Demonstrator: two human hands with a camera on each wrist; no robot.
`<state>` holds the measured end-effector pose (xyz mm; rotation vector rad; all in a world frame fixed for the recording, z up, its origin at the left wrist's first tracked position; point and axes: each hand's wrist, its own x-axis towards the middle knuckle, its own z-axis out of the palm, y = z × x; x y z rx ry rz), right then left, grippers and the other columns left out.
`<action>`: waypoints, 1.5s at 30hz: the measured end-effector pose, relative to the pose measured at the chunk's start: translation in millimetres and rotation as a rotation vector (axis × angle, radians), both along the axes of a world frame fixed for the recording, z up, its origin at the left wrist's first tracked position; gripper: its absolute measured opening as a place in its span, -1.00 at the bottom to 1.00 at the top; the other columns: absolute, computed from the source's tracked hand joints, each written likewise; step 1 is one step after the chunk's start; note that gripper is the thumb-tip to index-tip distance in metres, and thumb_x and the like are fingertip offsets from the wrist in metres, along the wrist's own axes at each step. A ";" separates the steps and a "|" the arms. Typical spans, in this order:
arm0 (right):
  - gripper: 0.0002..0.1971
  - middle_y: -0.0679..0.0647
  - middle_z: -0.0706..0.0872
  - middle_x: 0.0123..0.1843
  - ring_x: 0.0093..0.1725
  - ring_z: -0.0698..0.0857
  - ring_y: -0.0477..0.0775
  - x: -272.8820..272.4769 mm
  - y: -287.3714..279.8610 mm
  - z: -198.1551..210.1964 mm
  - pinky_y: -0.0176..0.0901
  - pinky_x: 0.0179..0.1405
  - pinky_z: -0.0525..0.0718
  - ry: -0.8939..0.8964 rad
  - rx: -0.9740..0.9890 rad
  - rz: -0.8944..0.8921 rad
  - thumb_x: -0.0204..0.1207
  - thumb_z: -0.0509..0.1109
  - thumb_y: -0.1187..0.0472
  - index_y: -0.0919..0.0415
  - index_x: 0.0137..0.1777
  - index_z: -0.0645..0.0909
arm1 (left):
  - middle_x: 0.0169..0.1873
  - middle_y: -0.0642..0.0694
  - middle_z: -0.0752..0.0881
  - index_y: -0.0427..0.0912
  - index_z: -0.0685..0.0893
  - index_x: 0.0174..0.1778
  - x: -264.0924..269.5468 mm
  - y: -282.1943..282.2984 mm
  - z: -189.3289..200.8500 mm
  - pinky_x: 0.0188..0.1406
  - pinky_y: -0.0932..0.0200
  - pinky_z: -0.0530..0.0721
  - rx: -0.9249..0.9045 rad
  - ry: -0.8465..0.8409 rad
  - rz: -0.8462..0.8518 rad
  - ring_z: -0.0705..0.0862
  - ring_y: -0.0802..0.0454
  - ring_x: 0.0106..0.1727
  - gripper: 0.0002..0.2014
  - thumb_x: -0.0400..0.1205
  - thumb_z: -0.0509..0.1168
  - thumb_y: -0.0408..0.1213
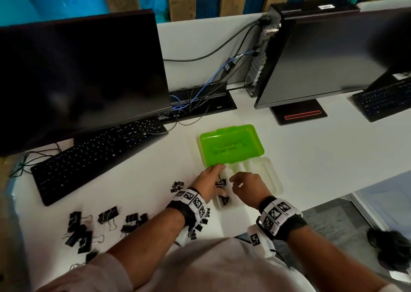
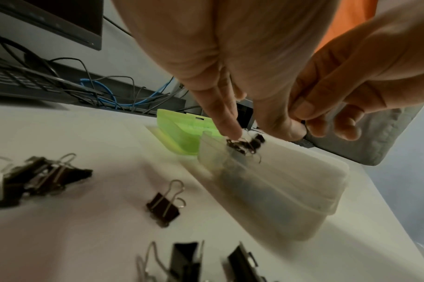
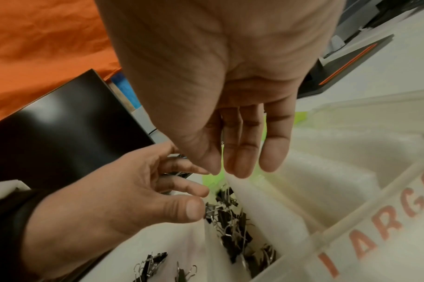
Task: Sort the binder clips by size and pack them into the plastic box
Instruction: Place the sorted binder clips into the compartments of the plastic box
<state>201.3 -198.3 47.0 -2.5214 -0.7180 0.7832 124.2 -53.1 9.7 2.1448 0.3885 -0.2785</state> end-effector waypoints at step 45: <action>-0.71 0.05 0.80 0.15 0.13 0.73 0.07 18.6 5.7 4.8 -0.19 0.12 0.61 -0.136 -0.005 0.395 0.53 0.23 0.31 0.13 0.14 0.72 | 0.14 -0.24 0.50 -0.14 0.51 0.20 -39.6 50.2 -31.4 0.12 0.04 0.59 0.267 0.301 0.010 0.58 -0.24 0.11 -0.54 0.40 0.44 -0.37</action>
